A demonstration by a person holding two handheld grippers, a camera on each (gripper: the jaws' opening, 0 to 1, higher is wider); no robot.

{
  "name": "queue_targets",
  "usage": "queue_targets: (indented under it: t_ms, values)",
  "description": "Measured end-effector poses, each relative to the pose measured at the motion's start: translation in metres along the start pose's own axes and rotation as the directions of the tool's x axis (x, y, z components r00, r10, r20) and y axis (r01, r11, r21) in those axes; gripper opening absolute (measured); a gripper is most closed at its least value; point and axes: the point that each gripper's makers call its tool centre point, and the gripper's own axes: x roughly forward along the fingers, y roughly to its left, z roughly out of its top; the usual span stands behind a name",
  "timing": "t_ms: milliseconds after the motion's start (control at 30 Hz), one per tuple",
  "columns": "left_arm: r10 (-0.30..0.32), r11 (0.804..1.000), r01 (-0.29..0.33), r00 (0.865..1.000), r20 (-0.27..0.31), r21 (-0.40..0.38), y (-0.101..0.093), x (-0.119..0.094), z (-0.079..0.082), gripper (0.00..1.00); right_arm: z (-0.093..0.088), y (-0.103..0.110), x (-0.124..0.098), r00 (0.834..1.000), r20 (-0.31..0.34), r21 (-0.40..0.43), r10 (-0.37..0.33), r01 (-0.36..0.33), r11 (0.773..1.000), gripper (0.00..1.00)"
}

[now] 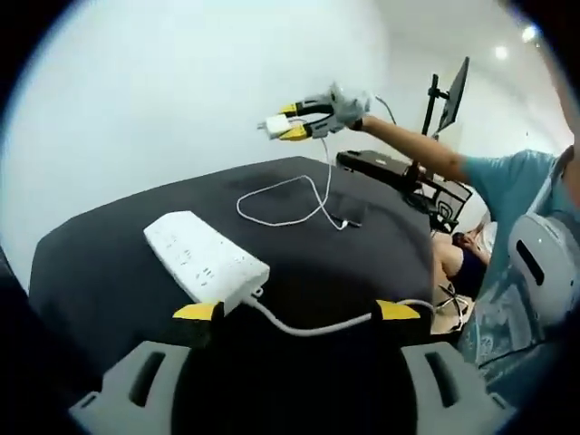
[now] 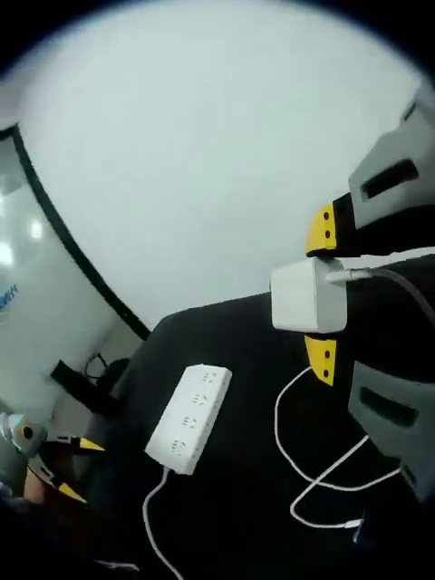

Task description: Connect the charging cable to the phone, plug the charger into the socket, and turn on the power strip switch to charge the phone.

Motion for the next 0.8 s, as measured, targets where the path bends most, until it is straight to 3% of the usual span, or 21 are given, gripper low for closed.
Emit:
queue_targets:
  t_ms: [100,233,400,533,567,600,700,767,800]
  values:
    - [0.003,1.000,-0.003,1.000,-0.024,0.009,0.002,-0.002,-0.005,0.62,0.022,0.017,0.003,1.000,0.008,-0.088,0.026,-0.025,0.996,0.29]
    - [0.010,0.999,-0.008,0.998,-0.058,0.039,0.008,-0.003,-0.014,0.62,0.033,0.030,0.010,0.998,-0.025,-0.188,0.052,-0.055,0.981,0.29]
    - [0.025,0.999,-0.021,0.997,-0.074,0.047,0.018,-0.009,-0.022,0.60,0.051,0.049,0.019,0.995,-0.050,-0.332,0.091,-0.102,0.938,0.29]
    - [0.036,0.998,-0.032,0.996,-0.081,0.051,0.026,-0.015,-0.030,0.60,0.067,0.065,0.029,0.992,-0.059,-0.446,0.109,-0.124,0.887,0.29]
    - [0.037,0.998,-0.033,0.996,-0.083,0.053,0.028,-0.016,-0.031,0.60,0.071,0.072,0.033,0.991,-0.073,-0.508,0.115,-0.137,0.850,0.29]
    - [0.039,0.998,-0.035,0.996,-0.083,0.053,0.030,-0.017,-0.033,0.59,0.075,0.077,0.035,0.989,-0.079,-0.541,0.122,-0.146,0.828,0.29]
    - [0.042,0.998,-0.038,0.996,-0.077,0.050,0.034,-0.021,-0.036,0.59,0.088,0.095,0.042,0.987,-0.088,-0.687,0.137,-0.159,0.709,0.29]
    - [0.041,0.998,-0.037,0.996,-0.074,0.058,0.035,-0.022,-0.037,0.58,0.094,0.108,0.044,0.983,-0.090,-0.734,0.160,-0.175,0.656,0.29]
    - [0.040,0.998,-0.036,0.996,-0.073,0.060,0.035,-0.022,-0.037,0.58,0.098,0.117,0.045,0.981,-0.087,-0.771,0.171,-0.175,0.612,0.29]
